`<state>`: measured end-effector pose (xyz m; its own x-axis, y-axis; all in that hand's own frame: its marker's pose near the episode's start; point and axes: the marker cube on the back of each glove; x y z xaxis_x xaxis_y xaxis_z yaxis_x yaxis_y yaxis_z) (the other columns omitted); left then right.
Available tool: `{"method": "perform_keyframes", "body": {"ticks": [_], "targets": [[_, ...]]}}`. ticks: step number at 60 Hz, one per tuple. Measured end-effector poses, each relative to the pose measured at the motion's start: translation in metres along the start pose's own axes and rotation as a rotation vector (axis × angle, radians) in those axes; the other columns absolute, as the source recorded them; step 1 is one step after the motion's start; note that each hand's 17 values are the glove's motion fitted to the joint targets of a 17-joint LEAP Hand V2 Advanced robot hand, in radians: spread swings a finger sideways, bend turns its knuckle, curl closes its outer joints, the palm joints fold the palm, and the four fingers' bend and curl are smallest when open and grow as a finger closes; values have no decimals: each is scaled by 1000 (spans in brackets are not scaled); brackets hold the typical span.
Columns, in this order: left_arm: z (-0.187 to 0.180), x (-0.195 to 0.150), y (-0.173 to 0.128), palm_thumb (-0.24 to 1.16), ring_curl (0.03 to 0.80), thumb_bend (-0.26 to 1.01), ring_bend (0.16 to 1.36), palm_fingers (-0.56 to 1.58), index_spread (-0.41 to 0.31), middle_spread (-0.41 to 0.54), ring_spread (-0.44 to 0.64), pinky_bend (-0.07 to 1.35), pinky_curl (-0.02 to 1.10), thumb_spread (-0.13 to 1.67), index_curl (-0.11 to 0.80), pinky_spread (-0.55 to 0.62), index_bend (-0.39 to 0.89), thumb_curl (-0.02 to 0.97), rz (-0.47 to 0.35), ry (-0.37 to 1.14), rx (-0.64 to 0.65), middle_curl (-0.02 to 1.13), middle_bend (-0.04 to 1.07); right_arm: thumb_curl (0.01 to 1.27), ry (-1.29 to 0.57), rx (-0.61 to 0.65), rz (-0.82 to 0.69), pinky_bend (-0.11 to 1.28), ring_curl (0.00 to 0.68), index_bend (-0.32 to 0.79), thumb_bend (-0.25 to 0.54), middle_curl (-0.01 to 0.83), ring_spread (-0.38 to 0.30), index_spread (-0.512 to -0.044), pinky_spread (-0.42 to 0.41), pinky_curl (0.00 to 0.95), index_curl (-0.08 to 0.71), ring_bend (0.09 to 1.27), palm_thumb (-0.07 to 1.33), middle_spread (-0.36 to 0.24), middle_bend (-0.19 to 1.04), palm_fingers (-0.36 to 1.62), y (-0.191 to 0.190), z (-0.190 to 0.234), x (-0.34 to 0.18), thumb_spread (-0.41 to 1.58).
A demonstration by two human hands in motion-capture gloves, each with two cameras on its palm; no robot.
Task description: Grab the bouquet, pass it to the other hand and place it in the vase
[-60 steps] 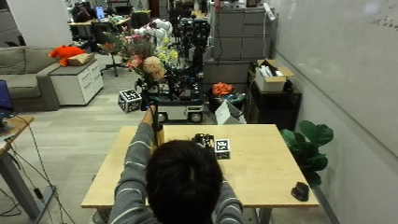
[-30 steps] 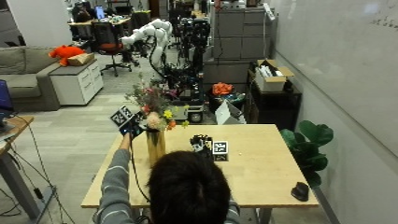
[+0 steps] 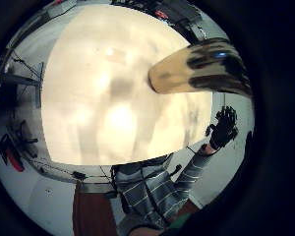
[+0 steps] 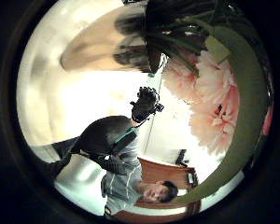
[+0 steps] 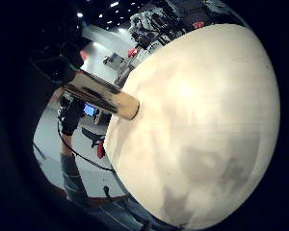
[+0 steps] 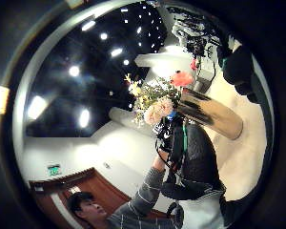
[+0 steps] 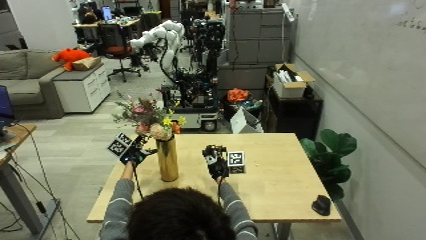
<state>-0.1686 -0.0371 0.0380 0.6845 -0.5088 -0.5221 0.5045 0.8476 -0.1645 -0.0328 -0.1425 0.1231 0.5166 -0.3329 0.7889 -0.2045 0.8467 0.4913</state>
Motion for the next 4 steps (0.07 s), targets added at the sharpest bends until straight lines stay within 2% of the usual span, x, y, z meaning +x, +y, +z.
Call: {"method": "perform_keyframes", "body": {"ticks": [4], "targets": [[-2, 0, 10, 274, 257, -37, 510, -193, 211, 482, 526, 288, 291, 791, 106, 510, 74, 359, -22, 34, -9, 239, 169, 483, 21, 3, 51, 183, 394, 123, -20, 429, -107, -198, 13, 329, 285, 389, 749, -56, 200, 998, 0, -3, 3, 1094]]}}
